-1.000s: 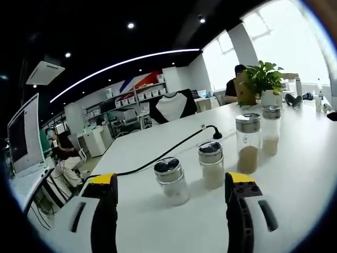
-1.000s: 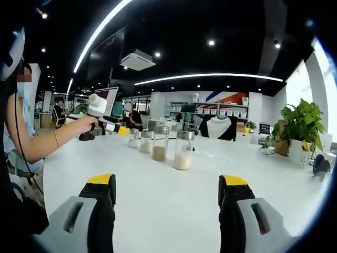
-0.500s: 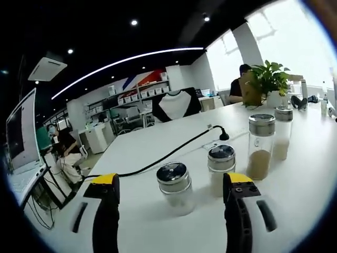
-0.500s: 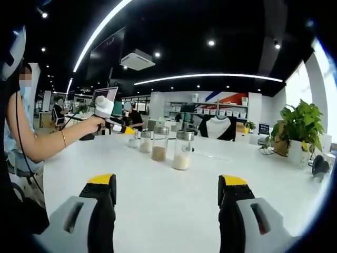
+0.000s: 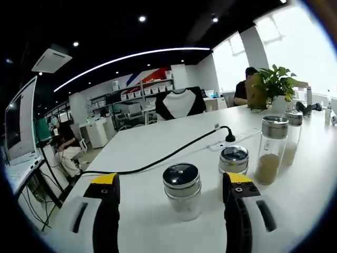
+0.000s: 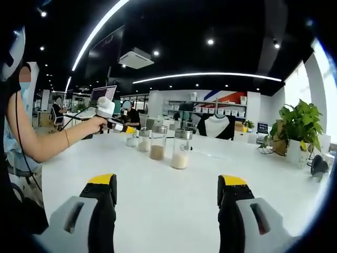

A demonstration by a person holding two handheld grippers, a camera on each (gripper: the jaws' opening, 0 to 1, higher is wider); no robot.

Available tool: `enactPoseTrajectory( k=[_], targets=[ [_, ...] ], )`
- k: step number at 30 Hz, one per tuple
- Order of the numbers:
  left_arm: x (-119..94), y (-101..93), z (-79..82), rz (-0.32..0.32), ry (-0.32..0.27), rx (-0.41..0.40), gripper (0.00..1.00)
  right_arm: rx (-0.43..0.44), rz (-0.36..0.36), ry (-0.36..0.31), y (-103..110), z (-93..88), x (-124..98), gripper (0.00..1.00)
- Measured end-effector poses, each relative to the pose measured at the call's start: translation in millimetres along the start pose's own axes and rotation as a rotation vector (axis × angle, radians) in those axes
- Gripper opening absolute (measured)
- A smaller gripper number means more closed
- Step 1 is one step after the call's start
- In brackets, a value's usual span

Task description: Rotate the seasoning bottle until the label or dispensing opening points toward the visible target arrow and the bottle remains upright within the marked orientation range

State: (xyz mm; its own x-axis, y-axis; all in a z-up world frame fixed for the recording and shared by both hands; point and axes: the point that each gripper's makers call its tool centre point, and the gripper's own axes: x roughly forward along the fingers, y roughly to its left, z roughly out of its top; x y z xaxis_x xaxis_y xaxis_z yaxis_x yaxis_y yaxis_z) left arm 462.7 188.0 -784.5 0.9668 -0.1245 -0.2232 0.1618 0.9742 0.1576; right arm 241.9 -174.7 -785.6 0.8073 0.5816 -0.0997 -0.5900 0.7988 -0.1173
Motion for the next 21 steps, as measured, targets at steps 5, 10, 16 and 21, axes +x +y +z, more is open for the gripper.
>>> enactPoseTrajectory(
  k=[5,10,16,21],
  targets=[
    [9,5.1,-1.3,0.004,0.006,-0.024,0.80,-0.003,0.000,0.001,-1,-0.1,1,0.79],
    [14,7.8,0.4,0.021,0.002,-0.029,0.80,0.006,-0.011,0.008,-4,-3.9,2,0.78],
    [21,15.7,-4.8,0.023,0.022,-0.029,0.79,0.011,-0.016,0.020,-5,-7.9,3,0.78],
    [23,13.0,-5.9,0.006,0.022,-0.008,0.77,0.011,-0.016,0.016,-5,-7.8,4,0.78]
  ],
)
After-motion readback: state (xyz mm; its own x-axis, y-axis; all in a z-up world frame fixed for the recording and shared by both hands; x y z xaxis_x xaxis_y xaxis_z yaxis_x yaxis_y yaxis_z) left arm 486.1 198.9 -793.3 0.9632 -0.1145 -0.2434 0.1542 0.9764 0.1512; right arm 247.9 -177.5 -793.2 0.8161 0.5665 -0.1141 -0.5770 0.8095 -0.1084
